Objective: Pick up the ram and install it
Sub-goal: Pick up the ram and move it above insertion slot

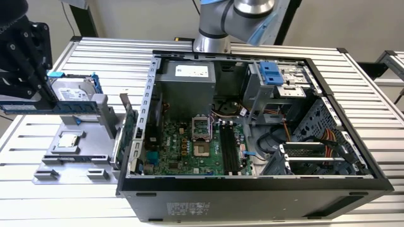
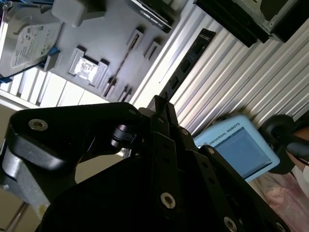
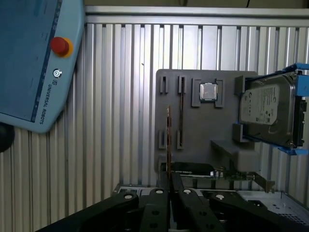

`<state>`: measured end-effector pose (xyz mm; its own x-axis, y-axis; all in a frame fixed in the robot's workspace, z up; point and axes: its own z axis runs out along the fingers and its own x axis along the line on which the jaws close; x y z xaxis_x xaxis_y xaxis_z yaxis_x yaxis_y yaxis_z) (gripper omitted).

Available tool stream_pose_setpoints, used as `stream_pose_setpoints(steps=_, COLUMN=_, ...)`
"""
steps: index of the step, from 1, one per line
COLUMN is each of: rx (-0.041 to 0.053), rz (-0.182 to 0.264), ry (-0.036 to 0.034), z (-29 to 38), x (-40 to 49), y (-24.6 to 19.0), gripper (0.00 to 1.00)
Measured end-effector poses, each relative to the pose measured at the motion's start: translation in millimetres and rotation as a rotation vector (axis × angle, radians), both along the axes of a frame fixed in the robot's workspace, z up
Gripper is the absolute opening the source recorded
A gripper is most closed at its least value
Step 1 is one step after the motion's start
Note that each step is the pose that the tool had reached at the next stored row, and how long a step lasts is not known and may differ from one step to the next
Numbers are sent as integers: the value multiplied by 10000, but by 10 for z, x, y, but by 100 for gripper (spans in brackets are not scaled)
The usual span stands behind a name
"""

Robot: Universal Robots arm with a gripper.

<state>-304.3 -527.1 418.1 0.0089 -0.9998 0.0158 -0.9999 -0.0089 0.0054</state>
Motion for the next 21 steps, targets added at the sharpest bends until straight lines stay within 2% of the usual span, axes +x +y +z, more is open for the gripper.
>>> stream_pose_setpoints(steps=16, rx=0, rz=0, ry=38, z=0, x=259, y=0, gripper=0)
stream_pose_setpoints(steps=21, rx=1, rz=0, ry=39, z=0, x=309, y=0, gripper=0)
